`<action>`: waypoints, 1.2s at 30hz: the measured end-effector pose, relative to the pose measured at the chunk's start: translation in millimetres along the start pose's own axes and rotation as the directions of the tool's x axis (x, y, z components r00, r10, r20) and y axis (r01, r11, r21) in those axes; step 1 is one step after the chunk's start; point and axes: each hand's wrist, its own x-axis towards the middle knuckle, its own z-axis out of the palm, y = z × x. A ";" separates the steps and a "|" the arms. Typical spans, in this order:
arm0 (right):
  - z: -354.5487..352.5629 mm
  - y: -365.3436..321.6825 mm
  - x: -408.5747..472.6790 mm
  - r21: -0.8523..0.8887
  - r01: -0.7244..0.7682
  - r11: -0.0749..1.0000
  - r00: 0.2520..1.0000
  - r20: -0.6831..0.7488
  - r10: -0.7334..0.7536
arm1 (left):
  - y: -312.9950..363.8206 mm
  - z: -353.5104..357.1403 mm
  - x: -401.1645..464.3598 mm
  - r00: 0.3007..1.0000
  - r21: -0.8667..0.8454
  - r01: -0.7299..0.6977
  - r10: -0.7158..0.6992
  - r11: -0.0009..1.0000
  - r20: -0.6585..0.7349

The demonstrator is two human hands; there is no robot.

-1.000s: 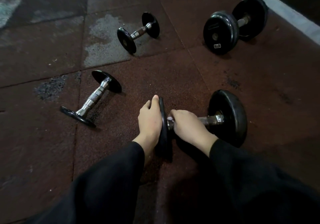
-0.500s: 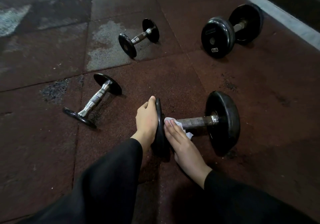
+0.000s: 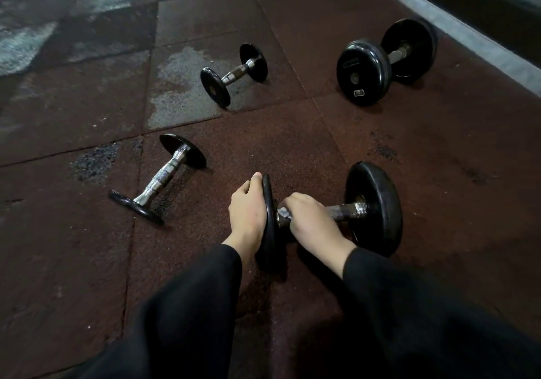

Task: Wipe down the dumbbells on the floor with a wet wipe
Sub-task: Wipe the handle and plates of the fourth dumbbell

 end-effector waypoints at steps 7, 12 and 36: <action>-12.3 8.6 -20.7 -0.189 -0.031 0.981 0.999 -0.017 0.028 | 2.8 0.4 1.9 1.000 -0.015 0.019 -0.019 1.000 -0.003; -11.9 13.8 -2.3 -0.194 -0.190 0.962 0.981 -0.014 0.191 | 5.0 1.1 3.2 1.000 -0.017 0.027 -0.027 1.000 -0.017; 22.8 39.8 -59.3 -0.142 0.051 0.988 0.938 -0.333 -0.097 | 6.9 0.3 2.1 1.000 0.000 0.009 -0.009 1.000 -0.016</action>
